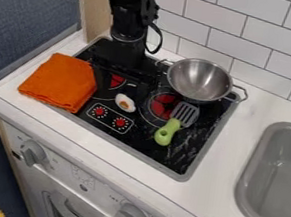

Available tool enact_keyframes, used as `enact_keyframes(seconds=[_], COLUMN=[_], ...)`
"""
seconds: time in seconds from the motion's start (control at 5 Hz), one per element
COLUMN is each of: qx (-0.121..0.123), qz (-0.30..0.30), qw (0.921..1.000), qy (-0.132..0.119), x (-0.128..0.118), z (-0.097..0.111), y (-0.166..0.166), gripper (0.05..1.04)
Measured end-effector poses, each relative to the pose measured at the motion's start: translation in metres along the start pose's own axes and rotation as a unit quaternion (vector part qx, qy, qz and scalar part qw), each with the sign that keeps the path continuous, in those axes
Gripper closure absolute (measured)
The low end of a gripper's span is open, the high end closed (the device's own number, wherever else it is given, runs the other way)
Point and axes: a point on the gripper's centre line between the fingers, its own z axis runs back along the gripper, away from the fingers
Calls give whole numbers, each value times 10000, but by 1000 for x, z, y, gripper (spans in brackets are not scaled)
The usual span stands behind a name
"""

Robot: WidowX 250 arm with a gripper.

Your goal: Move the sushi inside the silver pot

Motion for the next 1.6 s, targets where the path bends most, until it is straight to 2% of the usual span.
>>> enact_keyframes(seconds=[0.4, 0.6, 0.8, 1.0, 1.2, 1.4, 1.6], qx=[-47, -152, -117, -23, -44, -471, -660], qz=[17, -140, -222, -223, -163, -571, -964], qw=[9991, 9979, 9979, 9993, 9998, 9971, 9915], qy=[416, 610, 597, 300, -102, 200, 579], x=[-1, 3, 3, 1, 7, 29, 55], z=[-20, -26, -25, 2, 46, 59, 32], y=[-4, -8, -7, -5, -12, -40, -75], gripper=[83, 137, 397, 537, 560, 560, 560])
